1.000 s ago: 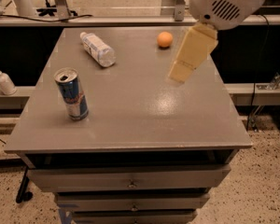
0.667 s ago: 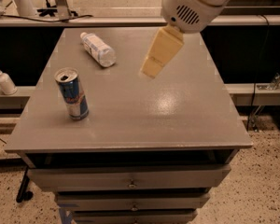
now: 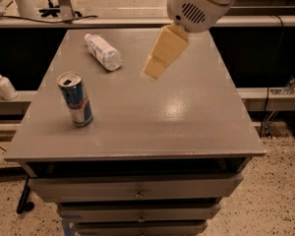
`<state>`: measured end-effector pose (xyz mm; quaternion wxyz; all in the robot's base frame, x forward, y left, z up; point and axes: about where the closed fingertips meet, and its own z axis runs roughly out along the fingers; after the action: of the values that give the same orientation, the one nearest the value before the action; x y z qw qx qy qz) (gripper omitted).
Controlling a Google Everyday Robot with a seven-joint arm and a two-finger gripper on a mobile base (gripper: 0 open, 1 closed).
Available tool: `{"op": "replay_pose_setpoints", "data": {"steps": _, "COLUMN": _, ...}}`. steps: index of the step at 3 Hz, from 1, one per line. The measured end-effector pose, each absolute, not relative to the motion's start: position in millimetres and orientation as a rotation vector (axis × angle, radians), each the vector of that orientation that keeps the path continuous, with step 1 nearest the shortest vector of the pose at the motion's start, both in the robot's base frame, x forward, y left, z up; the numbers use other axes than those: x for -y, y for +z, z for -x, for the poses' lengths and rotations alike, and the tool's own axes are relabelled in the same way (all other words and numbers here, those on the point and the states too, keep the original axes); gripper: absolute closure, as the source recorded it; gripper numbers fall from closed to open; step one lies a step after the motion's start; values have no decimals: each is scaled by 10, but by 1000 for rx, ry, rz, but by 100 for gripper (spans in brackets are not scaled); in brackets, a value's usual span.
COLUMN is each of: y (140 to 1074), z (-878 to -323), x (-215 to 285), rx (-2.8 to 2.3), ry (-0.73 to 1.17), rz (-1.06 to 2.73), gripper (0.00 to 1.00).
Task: Place blue plastic bottle upright
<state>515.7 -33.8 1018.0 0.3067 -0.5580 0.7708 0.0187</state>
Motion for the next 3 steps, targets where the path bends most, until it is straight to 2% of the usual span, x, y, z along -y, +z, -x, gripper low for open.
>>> {"op": "replay_pose_setpoints", "data": {"steps": 1, "y": 10213, "z": -5550, "x": 72, "rx": -2007, "ry": 76, "rz": 1421, "gripper": 0}}
{"op": "replay_pose_setpoints", "data": {"steps": 3, "y": 10064, "z": -6671, "x": -552, "rx": -2040, "ry": 131, "rz": 1299, "gripper": 0}}
